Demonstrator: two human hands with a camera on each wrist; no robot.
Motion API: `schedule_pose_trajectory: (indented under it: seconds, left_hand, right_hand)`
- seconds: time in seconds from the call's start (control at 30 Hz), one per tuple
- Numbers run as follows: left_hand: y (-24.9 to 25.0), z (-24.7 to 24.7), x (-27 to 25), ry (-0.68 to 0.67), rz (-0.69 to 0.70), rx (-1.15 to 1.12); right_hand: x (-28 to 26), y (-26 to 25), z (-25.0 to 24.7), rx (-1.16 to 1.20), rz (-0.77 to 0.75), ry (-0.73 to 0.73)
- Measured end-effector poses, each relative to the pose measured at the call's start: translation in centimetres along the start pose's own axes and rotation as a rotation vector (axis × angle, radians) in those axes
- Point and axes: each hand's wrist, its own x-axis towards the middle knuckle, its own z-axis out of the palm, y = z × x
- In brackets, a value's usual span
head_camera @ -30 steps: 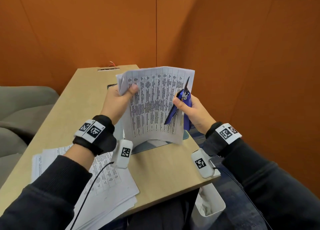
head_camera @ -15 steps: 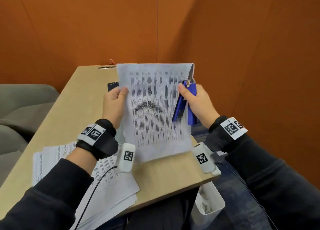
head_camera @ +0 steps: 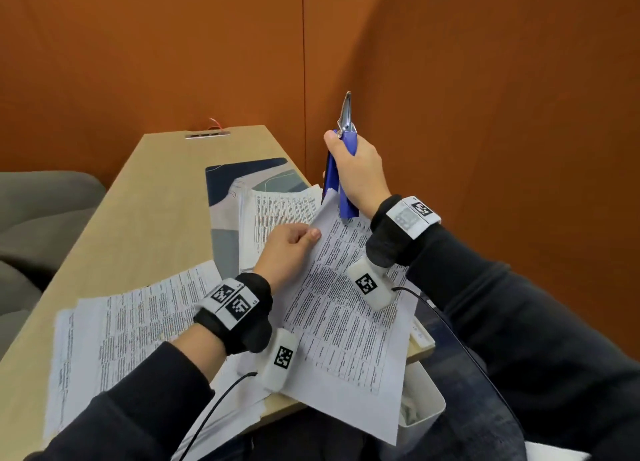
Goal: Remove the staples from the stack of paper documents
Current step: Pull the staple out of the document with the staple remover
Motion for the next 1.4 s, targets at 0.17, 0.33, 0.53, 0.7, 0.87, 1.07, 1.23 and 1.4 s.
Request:
schedule_pose_trajectory:
  seconds: [0.17,0.33,0.53,0.7,0.87,1.07,1.23,1.4]
  left_hand:
    - [-0.1,0.4,-0.1,-0.005,-0.011,-0.060]
    - [0.1,0.9,-0.4,0.018,-0.032,-0.093]
    - [0.3,0.5,0.2,0.033,-0.045,-0.115]
    - [1.6,0.4,1.2,0.125,0.106,-0.152]
    - [0.9,0.7,0.6,0.194,0.098,-0.220]
    - [0.3,1.0,0.9,0.237,0.125,-0.129]
    - [-1.1,-0.3,1.7,-0.050,-0.007,-0.154]
    - [-4.5,-2.4,2.4,-0.169,-0.239,0.014]
  right_hand:
    - [0.1,-0.3,0.8,-0.073,-0.074,0.023]
    - [0.4,-0.3,1.3,-0.099,-0.108,0.009]
    - [0.2,-0.2,1.9,-0.100,-0.128,0.006]
    - [-0.2,0.3,2.9,-0.083,-0.103,-0.014]
    - [-0.6,1.0,2.7,-0.075,-0.019,-0.107]
    - [-1.1,2.5,3.0,-0.020,0.090,-0.171]
    - [-0.5,2.8,3.1,-0.035,0.110,-0.121]
    - [1.1,3.0,1.8,0.133,0.177,0.137]
